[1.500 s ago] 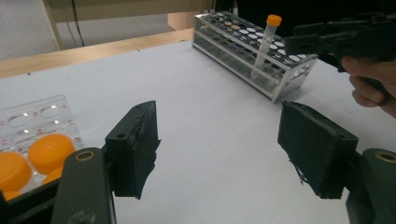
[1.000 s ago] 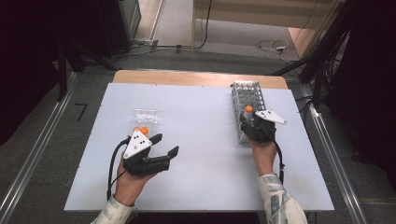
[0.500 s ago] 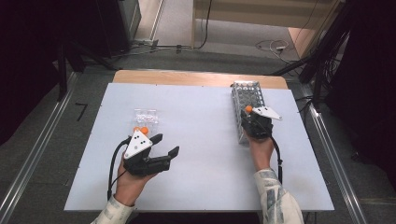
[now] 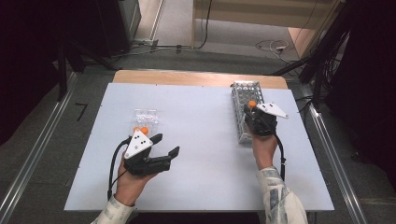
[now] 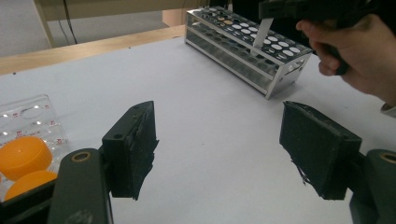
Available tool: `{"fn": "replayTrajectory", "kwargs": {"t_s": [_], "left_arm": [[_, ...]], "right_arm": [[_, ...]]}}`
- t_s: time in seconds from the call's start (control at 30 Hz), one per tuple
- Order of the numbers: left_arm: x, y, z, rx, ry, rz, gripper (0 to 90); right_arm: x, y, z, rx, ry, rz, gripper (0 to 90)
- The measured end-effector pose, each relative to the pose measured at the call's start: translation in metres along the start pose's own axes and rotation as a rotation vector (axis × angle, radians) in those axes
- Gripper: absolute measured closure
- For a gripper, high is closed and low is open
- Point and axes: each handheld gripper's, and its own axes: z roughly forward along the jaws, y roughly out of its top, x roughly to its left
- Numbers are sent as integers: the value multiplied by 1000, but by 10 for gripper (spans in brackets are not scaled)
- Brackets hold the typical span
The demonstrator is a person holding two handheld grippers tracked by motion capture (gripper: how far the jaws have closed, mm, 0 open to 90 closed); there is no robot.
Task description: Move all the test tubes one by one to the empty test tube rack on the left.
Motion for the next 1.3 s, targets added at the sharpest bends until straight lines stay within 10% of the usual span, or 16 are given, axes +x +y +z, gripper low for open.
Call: {"fn": "replayTrajectory", "kwargs": {"t_s": [0.23, 0.57, 1.3], "left_arm": [[0, 0, 1, 5, 7, -7, 218], [-4, 0, 1, 1, -2, -10, 208], [-20, 1, -1, -44, -94, 13, 411]], "right_arm": [[4, 15, -31, -65, 44, -27, 712], [29, -3, -60, -24, 222, -72, 713], [143, -45, -68, 79, 548, -225, 712]]}}
